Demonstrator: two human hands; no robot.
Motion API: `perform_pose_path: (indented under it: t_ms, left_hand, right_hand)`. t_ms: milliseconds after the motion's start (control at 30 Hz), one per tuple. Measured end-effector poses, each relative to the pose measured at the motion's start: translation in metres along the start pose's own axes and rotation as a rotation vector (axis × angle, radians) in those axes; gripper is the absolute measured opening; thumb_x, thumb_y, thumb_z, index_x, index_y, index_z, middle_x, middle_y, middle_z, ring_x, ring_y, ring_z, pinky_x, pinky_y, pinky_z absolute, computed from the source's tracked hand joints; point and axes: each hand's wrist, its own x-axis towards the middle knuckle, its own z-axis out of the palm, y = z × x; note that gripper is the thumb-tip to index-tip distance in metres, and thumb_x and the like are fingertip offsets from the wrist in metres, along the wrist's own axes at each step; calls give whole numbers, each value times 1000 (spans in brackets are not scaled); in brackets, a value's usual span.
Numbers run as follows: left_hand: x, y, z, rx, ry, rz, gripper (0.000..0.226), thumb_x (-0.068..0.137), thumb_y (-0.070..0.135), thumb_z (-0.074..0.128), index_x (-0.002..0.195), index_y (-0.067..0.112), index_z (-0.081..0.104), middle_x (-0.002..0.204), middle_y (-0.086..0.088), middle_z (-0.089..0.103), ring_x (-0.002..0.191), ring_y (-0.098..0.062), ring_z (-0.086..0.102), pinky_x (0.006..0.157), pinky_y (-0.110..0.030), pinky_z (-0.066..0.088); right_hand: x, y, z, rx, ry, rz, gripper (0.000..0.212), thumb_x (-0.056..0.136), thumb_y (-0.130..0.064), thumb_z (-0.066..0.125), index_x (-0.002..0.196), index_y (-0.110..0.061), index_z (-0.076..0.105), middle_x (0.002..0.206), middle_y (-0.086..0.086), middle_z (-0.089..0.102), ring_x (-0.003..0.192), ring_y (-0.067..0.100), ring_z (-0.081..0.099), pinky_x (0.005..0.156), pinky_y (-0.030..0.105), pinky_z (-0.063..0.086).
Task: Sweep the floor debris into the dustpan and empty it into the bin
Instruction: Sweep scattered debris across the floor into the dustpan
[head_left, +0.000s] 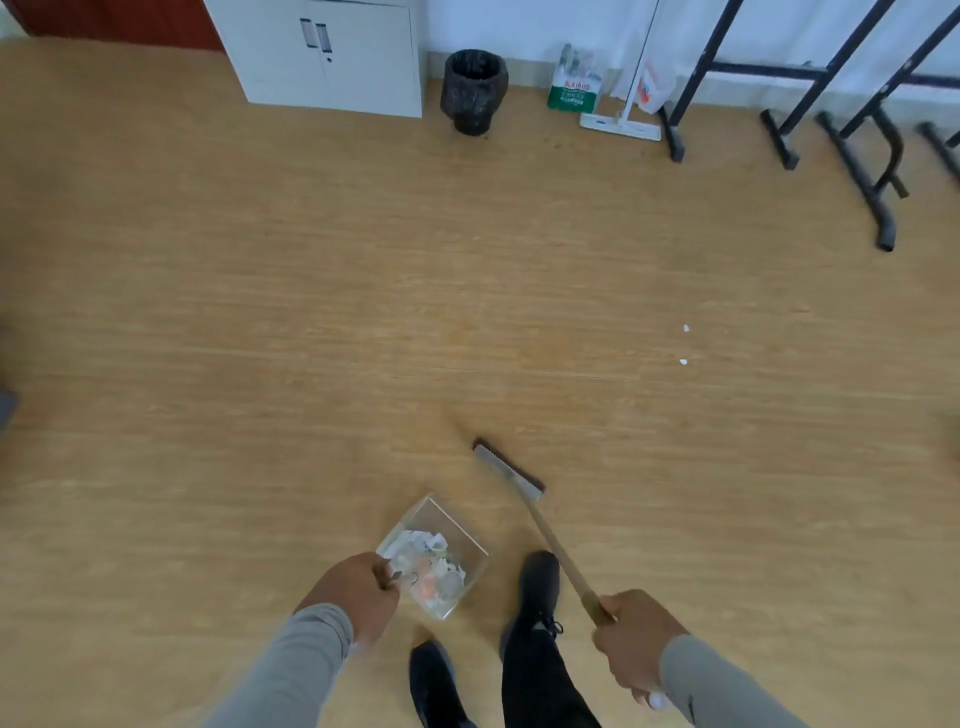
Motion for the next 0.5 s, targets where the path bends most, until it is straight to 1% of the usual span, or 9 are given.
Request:
perform_pose_path:
  t_ms: [67,100,133,200,300,367,433,500]
  left_hand:
    - [-3,-5,-1,-1,-12,5,11,89,37,55,90,31,63,81,8,68,74,-15,66,59,-25,46]
    - [-6,-8,-1,8,-16,6,12,89,37,55,94,31,64,83,8,68,77,-15,67,62,-24,48]
    - [-10,-8,-2,17,-18,9,14,90,37,55,99,31,65,87,9,68,80,-15,67,66,-24,50]
    - [-19,-6,-3,24,-19,13,23,92,37,56,112,32,65,96,8,68,86,-15,67,75,-26,53]
    - [-32,8,-13,35,-1,51,31,92,35,56,122,30,63,103,5,69,86,-15,67,75,-26,53]
    - [-40,20,-25,56,22,92,32,93,34,57,123,28,63,108,7,69,86,-12,64,78,-24,50]
    - [-44,33,-37,47,55,127,35,92,32,60,126,24,64,116,8,68,90,-11,59,83,-22,46]
    - [-47,51,-50,45,73,144,34,91,31,62,123,24,65,117,8,68,93,-12,59,85,-22,45]
  right_hand:
    - [-18,2,-12,11,-104,19,19,92,-7,49,108,-10,60,64,4,50,45,17,42,50,28,39]
    - [-30,9,-24,83,-135,31,18,93,-7,52,108,-12,60,62,6,52,43,16,42,46,27,37]
    - [-40,20,-36,183,-140,36,21,94,-7,55,114,-14,59,61,8,54,43,16,41,44,26,36]
    - [-60,46,-58,347,-124,37,33,94,-9,60,125,-16,55,63,12,58,44,16,42,41,26,34]
    - [-89,77,-73,458,-76,3,39,96,-9,61,130,-22,48,67,15,59,46,16,44,40,25,33]
    - [-103,89,-74,478,-28,-30,38,98,-11,59,131,-22,47,68,15,59,47,15,44,41,26,34]
    - [-110,98,-75,536,13,-34,30,99,-14,58,129,-16,52,65,12,58,46,15,43,40,27,34]
    - [-110,102,-78,602,34,-21,29,100,-19,58,128,-13,56,64,9,54,46,15,40,40,27,34]
